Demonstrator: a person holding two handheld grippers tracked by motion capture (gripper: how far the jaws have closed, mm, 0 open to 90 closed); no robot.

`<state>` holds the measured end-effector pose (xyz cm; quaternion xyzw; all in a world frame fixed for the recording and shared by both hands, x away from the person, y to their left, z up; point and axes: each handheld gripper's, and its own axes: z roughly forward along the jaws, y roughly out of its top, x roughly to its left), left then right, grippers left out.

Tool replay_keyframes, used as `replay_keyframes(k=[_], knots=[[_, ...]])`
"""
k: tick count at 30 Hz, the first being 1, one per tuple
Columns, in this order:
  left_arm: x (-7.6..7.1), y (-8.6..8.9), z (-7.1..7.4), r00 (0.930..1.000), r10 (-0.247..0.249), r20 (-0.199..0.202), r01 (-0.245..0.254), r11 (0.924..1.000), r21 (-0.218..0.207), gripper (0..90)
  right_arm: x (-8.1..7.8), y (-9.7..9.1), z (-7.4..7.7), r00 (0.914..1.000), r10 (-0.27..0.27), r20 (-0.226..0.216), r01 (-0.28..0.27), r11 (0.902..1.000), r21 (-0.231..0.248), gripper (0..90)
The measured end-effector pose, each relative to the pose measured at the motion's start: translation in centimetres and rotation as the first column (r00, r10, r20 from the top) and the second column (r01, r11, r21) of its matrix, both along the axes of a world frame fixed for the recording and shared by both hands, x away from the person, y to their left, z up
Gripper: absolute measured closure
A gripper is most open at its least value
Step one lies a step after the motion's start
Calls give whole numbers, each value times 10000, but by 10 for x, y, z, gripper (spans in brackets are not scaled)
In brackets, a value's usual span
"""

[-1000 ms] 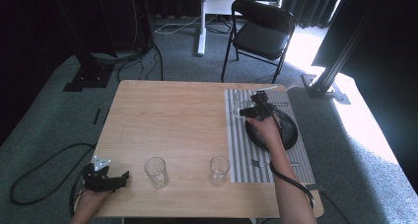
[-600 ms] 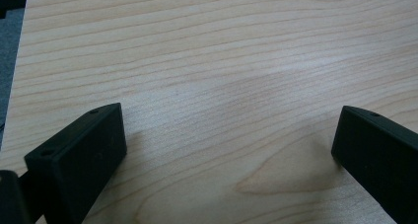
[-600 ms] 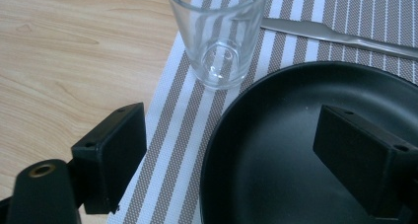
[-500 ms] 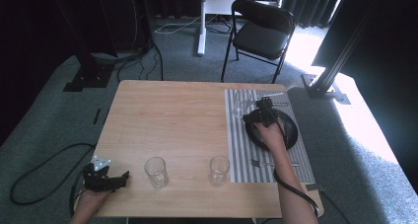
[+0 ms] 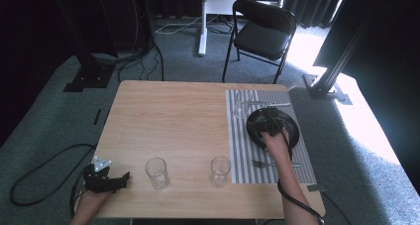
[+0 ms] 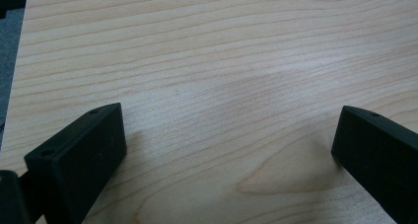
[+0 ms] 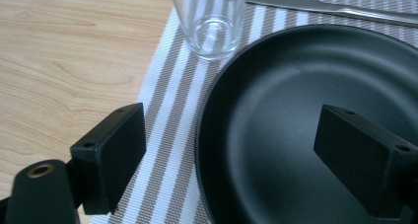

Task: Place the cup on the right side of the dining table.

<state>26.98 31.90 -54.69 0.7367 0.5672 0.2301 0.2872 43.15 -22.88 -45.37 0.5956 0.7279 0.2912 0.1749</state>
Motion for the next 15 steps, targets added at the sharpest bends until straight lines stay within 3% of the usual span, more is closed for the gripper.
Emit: replay_keyframes(k=[15], knots=[[0,0,0,10000,1,0,-1,10000,-1,4,-28,-15,-8,9992,-167,356,171,9998,-119,119]])
